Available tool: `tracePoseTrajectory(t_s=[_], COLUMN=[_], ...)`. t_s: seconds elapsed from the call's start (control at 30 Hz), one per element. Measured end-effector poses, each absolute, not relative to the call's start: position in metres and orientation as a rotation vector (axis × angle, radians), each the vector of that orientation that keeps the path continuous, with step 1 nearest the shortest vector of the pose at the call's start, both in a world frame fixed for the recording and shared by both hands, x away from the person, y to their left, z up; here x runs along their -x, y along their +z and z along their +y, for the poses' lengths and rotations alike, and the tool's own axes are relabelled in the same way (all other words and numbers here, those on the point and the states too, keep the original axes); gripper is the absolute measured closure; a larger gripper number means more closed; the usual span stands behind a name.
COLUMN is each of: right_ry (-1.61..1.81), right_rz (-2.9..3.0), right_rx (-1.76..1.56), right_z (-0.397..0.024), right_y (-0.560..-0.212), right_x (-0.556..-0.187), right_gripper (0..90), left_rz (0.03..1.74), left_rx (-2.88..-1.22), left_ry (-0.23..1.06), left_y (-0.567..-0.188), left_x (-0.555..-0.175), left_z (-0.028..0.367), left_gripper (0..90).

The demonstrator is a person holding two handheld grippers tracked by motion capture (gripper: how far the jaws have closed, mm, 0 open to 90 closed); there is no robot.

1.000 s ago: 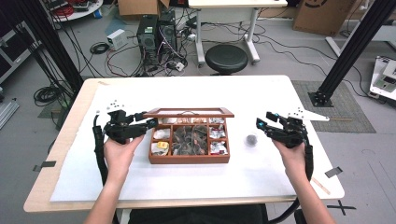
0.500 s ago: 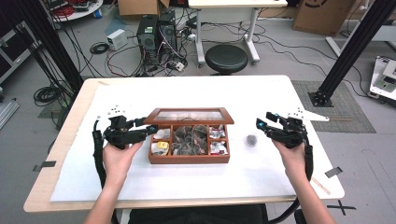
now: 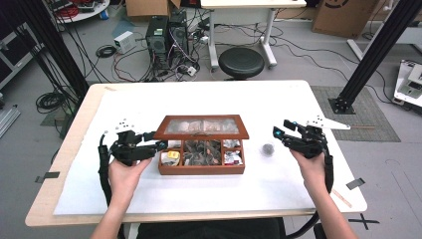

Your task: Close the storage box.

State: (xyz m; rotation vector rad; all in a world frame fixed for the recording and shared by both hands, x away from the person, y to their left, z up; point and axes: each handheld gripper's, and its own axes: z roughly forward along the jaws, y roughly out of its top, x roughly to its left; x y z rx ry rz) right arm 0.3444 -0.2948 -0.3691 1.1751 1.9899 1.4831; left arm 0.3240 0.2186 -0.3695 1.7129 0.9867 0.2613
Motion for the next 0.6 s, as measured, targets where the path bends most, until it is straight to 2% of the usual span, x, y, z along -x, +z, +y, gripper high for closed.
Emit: tracePoseTrajectory(t_s=[0.6], right_ry=[1.481], right_rz=[1.986], right_rx=[-1.183], right_z=[-0.296], right_y=[-0.37], right_x=[-0.344], right_gripper=[42.5], left_rz=[0.984], left_rx=[-1.753], left_ry=[0.276], left_y=[-0.385], left_x=[-0.31], left_z=[0.217], left_gripper=[35.2])
